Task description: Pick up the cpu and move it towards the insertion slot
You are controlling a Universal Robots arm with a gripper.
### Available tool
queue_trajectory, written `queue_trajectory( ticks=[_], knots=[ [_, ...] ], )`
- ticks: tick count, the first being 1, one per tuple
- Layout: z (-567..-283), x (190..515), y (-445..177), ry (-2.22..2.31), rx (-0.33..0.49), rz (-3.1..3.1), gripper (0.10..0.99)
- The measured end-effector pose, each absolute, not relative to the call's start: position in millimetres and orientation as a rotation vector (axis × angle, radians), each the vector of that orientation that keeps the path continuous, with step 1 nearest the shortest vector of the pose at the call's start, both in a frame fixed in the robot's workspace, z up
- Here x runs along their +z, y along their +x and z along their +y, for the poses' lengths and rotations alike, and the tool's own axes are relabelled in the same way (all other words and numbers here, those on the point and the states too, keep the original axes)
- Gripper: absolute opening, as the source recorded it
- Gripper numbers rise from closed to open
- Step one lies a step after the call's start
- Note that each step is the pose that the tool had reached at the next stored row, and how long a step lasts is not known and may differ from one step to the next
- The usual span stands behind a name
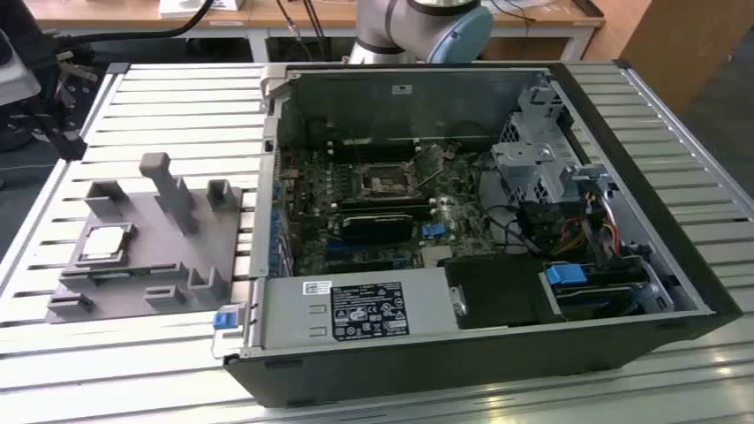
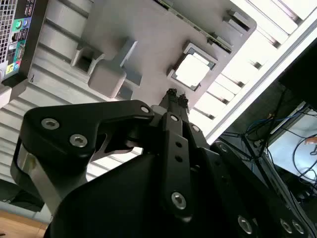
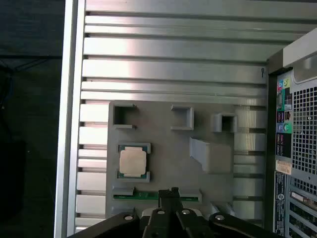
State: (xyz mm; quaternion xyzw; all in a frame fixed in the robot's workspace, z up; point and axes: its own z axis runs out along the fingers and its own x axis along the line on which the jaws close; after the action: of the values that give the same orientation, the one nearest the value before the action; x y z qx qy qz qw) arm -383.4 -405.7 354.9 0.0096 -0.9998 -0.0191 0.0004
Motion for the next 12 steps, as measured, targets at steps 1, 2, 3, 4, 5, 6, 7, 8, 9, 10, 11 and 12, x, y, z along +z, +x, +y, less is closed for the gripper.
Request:
queue_trajectory(
  ticks=[1, 2, 3, 4, 5, 6, 7, 8, 9, 10, 11, 12],
  knots=[
    [-405.7, 354.8, -383.5, 0.03, -0.06, -3.14, 0.106],
    [-405.7, 354.9, -383.5, 0.03, -0.06, -3.14, 0.106],
    [-405.8, 354.9, -383.5, 0.03, -0.06, -3.14, 0.106],
    [-405.8, 354.9, -383.6, 0.03, -0.06, -3.14, 0.106],
    [-405.8, 354.9, -383.9, 0.03, -0.06, -3.14, 0.106],
    [-405.8, 354.9, -384.1, 0.03, -0.06, -3.14, 0.106],
    [-405.8, 354.9, -384.4, 0.03, -0.06, -3.14, 0.106],
    [-405.7, 354.8, -384.8, 0.03, -0.06, -3.14, 0.106],
    [-405.7, 354.8, -385.1, 0.03, -0.06, -3.14, 0.106],
    [-405.7, 354.8, -385.5, 0.03, -0.06, -3.14, 0.106],
    [-405.7, 354.8, -386.0, 0.03, -0.06, -3.14, 0.106],
    [-405.7, 354.8, -386.5, 0.03, -0.06, -3.14, 0.106]
  ],
)
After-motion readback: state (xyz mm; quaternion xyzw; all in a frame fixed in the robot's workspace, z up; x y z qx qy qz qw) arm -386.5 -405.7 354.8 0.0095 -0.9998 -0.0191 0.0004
